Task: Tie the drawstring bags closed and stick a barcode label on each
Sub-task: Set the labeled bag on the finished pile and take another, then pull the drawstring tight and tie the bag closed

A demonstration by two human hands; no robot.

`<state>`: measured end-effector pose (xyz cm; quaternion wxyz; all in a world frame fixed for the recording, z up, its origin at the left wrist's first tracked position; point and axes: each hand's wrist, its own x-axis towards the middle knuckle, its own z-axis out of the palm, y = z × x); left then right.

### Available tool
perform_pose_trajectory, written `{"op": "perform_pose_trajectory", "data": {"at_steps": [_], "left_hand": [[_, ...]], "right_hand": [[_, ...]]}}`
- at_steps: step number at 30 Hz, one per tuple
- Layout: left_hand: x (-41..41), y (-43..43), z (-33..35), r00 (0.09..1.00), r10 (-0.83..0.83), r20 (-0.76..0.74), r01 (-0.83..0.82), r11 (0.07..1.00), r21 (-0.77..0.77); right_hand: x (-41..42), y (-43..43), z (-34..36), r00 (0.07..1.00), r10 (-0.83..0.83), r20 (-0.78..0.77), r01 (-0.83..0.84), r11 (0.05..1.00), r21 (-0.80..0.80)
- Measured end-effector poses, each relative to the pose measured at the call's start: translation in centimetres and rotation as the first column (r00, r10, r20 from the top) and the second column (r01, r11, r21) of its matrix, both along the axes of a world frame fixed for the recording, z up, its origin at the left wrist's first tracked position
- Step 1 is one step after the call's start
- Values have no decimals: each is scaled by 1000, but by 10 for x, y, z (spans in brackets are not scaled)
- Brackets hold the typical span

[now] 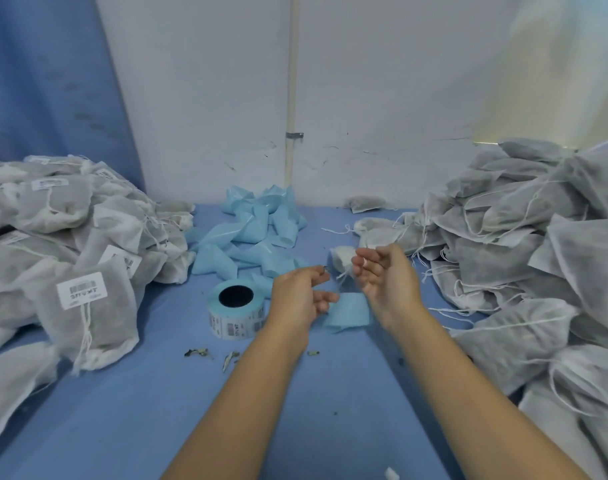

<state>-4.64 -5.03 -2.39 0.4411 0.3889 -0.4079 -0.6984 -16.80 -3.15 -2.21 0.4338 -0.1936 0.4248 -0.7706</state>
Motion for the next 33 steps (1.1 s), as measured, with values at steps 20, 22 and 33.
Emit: {"op": "perform_pose_trajectory", "data": {"at_steps": [20, 22, 33], "left_hand": [[14, 21, -22, 964, -36, 262, 43, 999, -24], [12, 20, -22, 965, 56, 257, -45, 998, -46], [14, 19, -13, 973, 200, -114, -197, 980, 35]], "right_hand": [[45, 49, -36, 570, 337, -749, -308, 933, 186], [45, 52, -39, 434, 300, -849, -226, 949, 220], [36, 45, -43, 500, -128, -856, 324, 945, 48]]}}
